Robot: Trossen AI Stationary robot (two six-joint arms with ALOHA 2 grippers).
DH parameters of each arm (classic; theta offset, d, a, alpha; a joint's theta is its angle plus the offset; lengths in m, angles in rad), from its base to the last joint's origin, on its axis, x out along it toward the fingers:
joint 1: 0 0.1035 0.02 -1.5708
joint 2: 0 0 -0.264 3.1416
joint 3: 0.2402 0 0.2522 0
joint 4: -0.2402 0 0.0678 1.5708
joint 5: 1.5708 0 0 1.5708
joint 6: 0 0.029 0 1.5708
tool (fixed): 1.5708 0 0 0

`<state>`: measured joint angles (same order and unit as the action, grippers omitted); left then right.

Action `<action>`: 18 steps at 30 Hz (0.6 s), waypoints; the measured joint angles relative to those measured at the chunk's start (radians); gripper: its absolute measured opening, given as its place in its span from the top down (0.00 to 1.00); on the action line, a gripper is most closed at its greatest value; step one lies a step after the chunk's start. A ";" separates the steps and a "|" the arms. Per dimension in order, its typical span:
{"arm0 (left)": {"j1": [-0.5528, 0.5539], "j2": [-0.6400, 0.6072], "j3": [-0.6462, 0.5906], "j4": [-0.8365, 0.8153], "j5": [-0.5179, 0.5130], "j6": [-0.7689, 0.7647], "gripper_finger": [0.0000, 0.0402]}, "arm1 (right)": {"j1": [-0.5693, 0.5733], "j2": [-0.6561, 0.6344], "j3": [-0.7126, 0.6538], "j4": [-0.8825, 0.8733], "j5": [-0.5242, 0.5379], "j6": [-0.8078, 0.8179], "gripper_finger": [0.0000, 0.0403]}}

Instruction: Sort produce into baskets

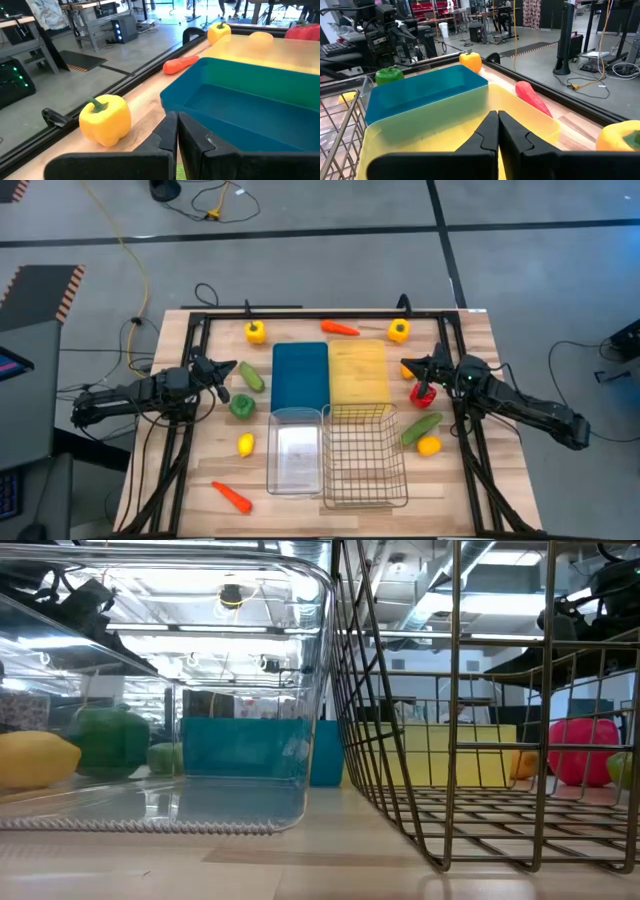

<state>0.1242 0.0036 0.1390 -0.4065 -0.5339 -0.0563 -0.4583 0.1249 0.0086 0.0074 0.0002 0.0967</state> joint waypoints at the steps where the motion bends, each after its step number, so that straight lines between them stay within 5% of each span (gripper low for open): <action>1: 0.000 0.000 0.000 0.000 0.000 0.000 1.00 | 0.000 0.000 0.000 0.000 0.000 0.000 0.92; 18: 0.000 0.000 0.000 0.000 0.000 0.000 1.00 | 0.000 0.000 0.000 0.000 0.000 0.027 0.92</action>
<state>0.1240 0.0036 0.1388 -0.4068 -0.5336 -0.0563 -0.4583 0.1250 0.0082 0.0078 -0.0002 0.1240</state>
